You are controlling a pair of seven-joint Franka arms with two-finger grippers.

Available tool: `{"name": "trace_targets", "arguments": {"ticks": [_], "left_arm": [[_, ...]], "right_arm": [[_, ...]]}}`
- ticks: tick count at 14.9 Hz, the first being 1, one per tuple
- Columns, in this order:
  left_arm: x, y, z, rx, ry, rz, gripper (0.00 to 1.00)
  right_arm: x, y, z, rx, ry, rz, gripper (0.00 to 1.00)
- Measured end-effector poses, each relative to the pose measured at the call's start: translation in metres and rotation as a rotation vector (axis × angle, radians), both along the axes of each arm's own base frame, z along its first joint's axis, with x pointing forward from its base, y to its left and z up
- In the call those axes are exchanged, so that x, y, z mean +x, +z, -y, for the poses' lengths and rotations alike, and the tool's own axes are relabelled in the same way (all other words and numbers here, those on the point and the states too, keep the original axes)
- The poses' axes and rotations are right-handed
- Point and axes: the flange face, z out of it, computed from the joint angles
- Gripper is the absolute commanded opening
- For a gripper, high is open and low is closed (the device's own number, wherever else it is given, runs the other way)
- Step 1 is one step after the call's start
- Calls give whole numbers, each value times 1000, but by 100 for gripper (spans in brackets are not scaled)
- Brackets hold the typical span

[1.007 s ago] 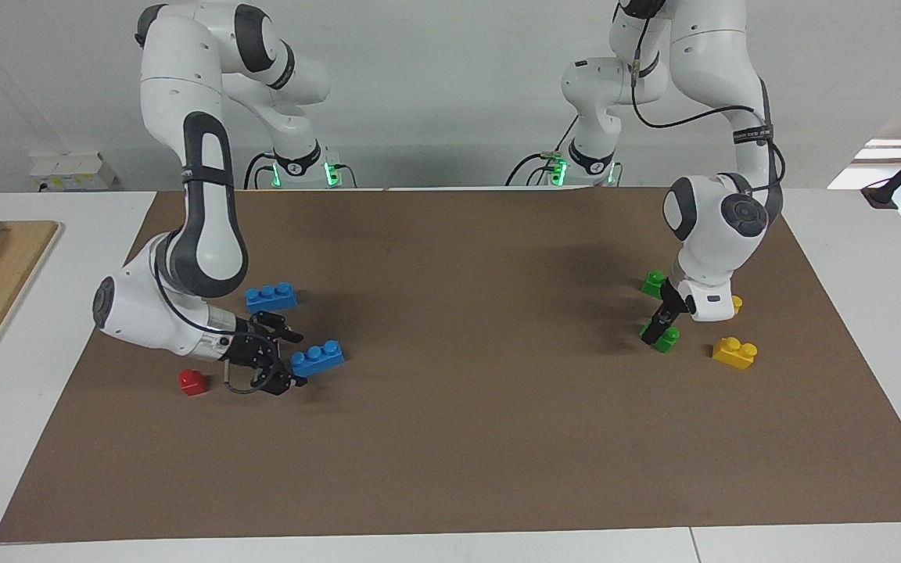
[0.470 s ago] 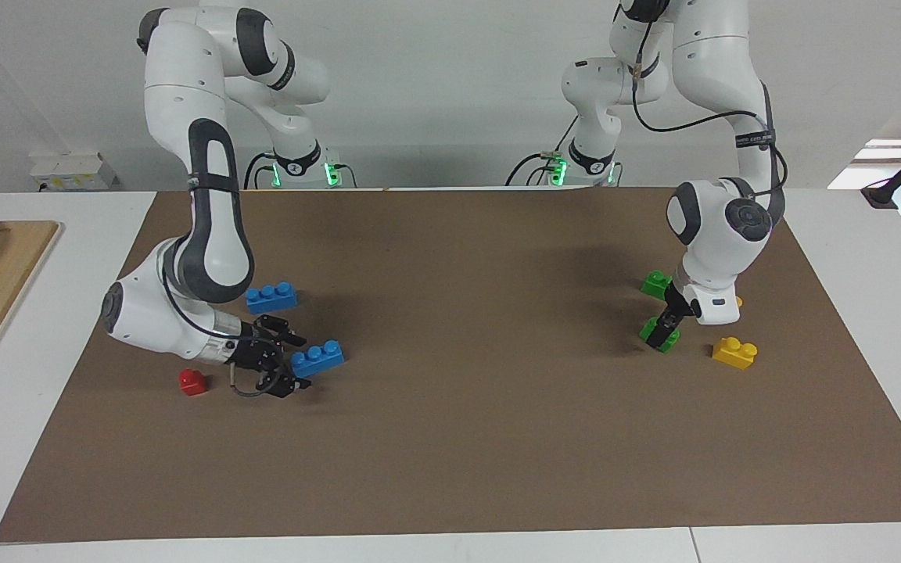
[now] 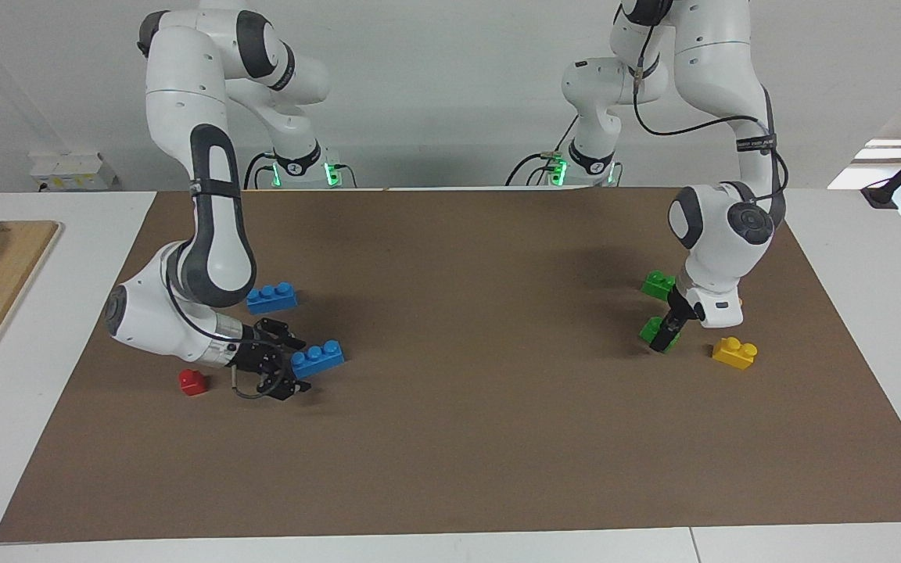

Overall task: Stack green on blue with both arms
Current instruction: 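Grasp the green brick with the left gripper while the right gripper grasps the blue brick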

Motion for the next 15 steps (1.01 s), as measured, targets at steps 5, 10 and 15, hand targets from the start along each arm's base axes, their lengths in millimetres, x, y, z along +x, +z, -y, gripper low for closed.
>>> {"name": "trace_targets", "arguments": {"ticks": [5, 10, 15], "left_arm": [[2, 1, -5, 0, 9, 15, 64], [2, 0, -4, -1, 6, 15, 0], [3, 0, -2, -2, 4, 23, 0]], "right_arm": [[-4, -6, 8, -2, -10, -8, 98], [-7, -11, 15, -1, -19, -17, 97], [-7, -12, 18, -1, -23, -19, 93]]}}
